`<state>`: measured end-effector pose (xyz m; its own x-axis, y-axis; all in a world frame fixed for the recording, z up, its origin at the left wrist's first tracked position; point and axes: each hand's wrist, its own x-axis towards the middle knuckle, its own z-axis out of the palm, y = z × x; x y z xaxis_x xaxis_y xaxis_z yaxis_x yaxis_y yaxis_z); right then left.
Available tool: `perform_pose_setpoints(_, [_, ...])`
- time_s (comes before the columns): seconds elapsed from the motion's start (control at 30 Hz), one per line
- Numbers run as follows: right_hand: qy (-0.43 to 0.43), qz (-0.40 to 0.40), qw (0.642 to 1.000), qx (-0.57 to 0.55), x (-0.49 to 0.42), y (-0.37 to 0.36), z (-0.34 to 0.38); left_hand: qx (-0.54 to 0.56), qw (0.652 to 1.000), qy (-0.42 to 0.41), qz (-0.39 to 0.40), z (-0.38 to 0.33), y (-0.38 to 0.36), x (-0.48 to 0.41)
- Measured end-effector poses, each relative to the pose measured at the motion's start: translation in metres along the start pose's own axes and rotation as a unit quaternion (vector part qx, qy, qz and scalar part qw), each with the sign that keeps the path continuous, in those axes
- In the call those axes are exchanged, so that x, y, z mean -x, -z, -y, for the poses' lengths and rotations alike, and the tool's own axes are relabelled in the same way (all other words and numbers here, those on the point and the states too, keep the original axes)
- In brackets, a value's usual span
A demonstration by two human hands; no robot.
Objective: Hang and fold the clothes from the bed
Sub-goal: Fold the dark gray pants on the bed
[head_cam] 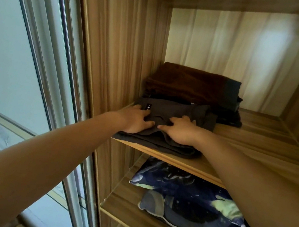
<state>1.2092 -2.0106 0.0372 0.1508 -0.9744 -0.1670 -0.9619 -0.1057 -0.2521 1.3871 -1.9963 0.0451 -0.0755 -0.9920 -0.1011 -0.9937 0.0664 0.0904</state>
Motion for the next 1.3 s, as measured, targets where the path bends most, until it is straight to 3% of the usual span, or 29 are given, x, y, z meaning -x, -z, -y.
perform_pose_setpoints(0.13, [0.015, 0.014, 0.999, 0.039, 0.012, 0.013, -0.011, 0.035, 0.998, -0.047, -0.01, 0.002, 0.002, 0.014])
perform_pose_setpoints(0.27, [-0.017, -0.014, 0.996, 0.092, 0.029, 0.03, -0.021, 0.005, 0.99, -0.124, 0.073, 0.008, 0.007, 0.031])
perform_pose_setpoints(0.47, [0.007, -0.056, 0.997, -0.061, 0.024, 0.024, -0.009, -0.032, 0.983, -0.175, 0.049, 0.019, 0.021, 0.035])
perform_pose_setpoints(0.6, [0.016, -0.067, 0.988, -0.141, 0.018, 0.014, 0.009, -0.04, 0.987, -0.138, 0.068, 0.042, 0.025, 0.028])
perform_pose_setpoints(0.73, [0.01, -0.092, 0.993, -0.073, 0.021, 0.019, 0.008, 0.0, 0.984, -0.084, 0.16, 0.034, 0.043, 0.039])
perform_pose_setpoints(0.8, [0.0, -0.154, 0.988, -0.007, 0.022, 0.027, 0.001, 0.089, 0.987, -0.08, 0.108, 0.023, 0.05, 0.03])
perform_pose_setpoints(0.87, [0.01, -0.176, 0.984, 0.025, 0.016, 0.031, -0.003, 0.123, 0.991, -0.06, -0.014, 0.015, 0.046, 0.007])
perform_pose_setpoints(0.93, [0.02, -0.129, 0.991, 0.034, 0.004, 0.028, -0.004, 0.101, 0.991, -0.044, -0.076, 0.011, 0.035, -0.019])
perform_pose_setpoints(1.07, [-0.019, -0.016, 1.0, 0.011, -0.017, 0.007, -0.008, 0.046, 0.998, -0.012, -0.039, 0.014, 0.0, -0.052])
perform_pose_setpoints(1.3, [-0.017, -0.002, 1.0, 0.005, -0.022, -0.002, -0.011, 0.04, 0.999, 0.008, -0.004, 0.015, -0.008, -0.059])
